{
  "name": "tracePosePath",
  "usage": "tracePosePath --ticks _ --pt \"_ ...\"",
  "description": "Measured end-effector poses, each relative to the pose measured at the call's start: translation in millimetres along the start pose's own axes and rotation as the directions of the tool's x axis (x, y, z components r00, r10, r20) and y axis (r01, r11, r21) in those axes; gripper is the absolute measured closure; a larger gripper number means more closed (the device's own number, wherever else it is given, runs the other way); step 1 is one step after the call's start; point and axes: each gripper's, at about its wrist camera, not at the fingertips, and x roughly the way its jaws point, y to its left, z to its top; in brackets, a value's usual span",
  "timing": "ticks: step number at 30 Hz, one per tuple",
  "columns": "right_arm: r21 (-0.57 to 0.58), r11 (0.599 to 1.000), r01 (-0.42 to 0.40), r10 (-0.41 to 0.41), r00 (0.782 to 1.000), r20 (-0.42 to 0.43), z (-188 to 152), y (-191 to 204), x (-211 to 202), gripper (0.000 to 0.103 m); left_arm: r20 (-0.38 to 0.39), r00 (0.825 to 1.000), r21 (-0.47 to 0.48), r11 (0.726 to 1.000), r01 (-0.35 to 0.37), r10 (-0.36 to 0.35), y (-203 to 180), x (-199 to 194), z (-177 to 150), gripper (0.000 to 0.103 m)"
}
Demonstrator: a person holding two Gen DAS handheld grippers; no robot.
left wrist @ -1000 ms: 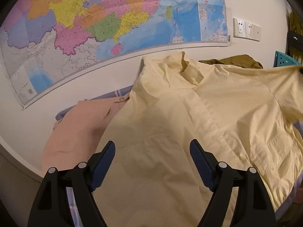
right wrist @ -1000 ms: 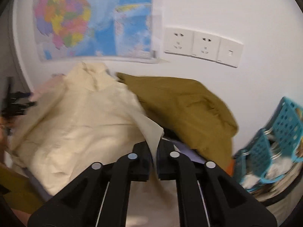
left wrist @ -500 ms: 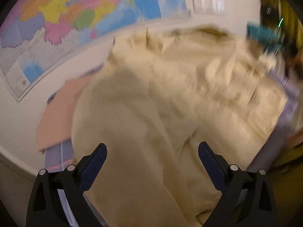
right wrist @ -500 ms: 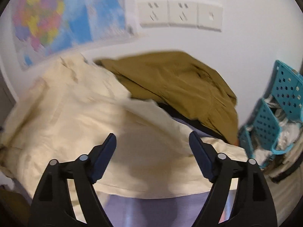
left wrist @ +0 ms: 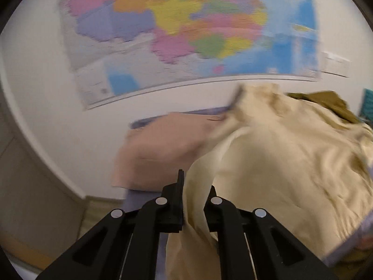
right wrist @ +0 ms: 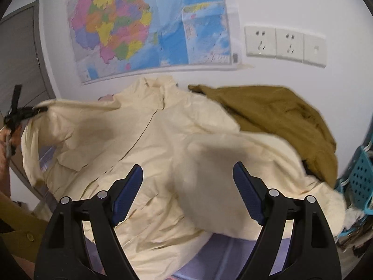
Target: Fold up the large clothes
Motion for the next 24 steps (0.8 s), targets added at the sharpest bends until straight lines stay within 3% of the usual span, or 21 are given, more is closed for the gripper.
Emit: tracePosePath --ticks 2,3,4,6,8,9,10,12,13,16,19,21,24 --pt "0.007 1.000 -0.009 0.009 1.000 -0.020 -7 0 7 0.024 -0.036 0.986 0.039 0.986 -0.160 0.161 6 25 3 0.079" --pt "0.022 1.000 -0.017 0.018 0.999 -0.043 -13 -1 12 0.024 -0.068 0.966 0.079 0.966 -0.246 0.251 3 44 -2 0.071" --pt "0.034 0.999 -0.035 0.037 0.998 -0.058 -19 -3 15 0.024 -0.099 0.954 0.086 0.958 -0.275 0.283 3 57 -6 0.069" --pt "0.062 0.997 -0.044 0.049 0.995 -0.082 -29 -8 19 0.021 -0.177 0.947 0.083 0.963 -0.257 0.268 2 78 -19 0.061" --pt "0.106 0.992 -0.069 0.081 0.990 -0.113 -43 -14 22 0.015 -0.190 0.951 0.051 0.970 -0.239 0.245 -3 83 -36 0.053" --pt "0.128 0.989 -0.080 0.097 0.986 -0.135 -52 -17 22 0.014 -0.169 0.972 0.020 0.987 -0.162 0.163 -4 75 -43 0.049" --pt "0.134 0.987 -0.083 0.102 0.984 -0.145 -58 -19 21 0.012 -0.148 0.988 -0.018 0.998 -0.056 0.053 -4 66 -49 0.038" --pt "0.143 0.985 -0.096 0.120 0.978 -0.168 -72 -20 18 0.009 -0.062 0.993 -0.062 0.993 0.101 -0.105 -9 39 -68 0.027" --pt "0.146 0.984 -0.106 0.130 0.976 -0.173 -79 -20 15 0.008 -0.029 0.991 -0.050 0.990 0.130 -0.132 -13 29 -74 0.027" --pt "0.149 0.977 -0.153 0.179 0.966 -0.186 -100 -11 8 0.007 0.020 0.971 -0.021 0.971 0.238 -0.238 -26 -2 -97 0.027" --pt "0.070 0.981 -0.179 0.190 0.960 -0.206 -112 11 5 0.007 0.065 0.953 0.013 0.955 0.295 -0.296 -44 -30 -108 0.025" --pt "-0.019 0.989 -0.149 0.141 0.965 -0.219 -117 28 7 0.007 0.076 0.931 0.040 0.934 0.354 -0.356 -57 -42 -115 0.025" --pt "-0.136 0.988 -0.069 0.037 0.974 -0.224 -124 52 19 0.011 0.052 0.919 0.131 0.915 0.382 -0.391 -86 -51 -131 0.024"
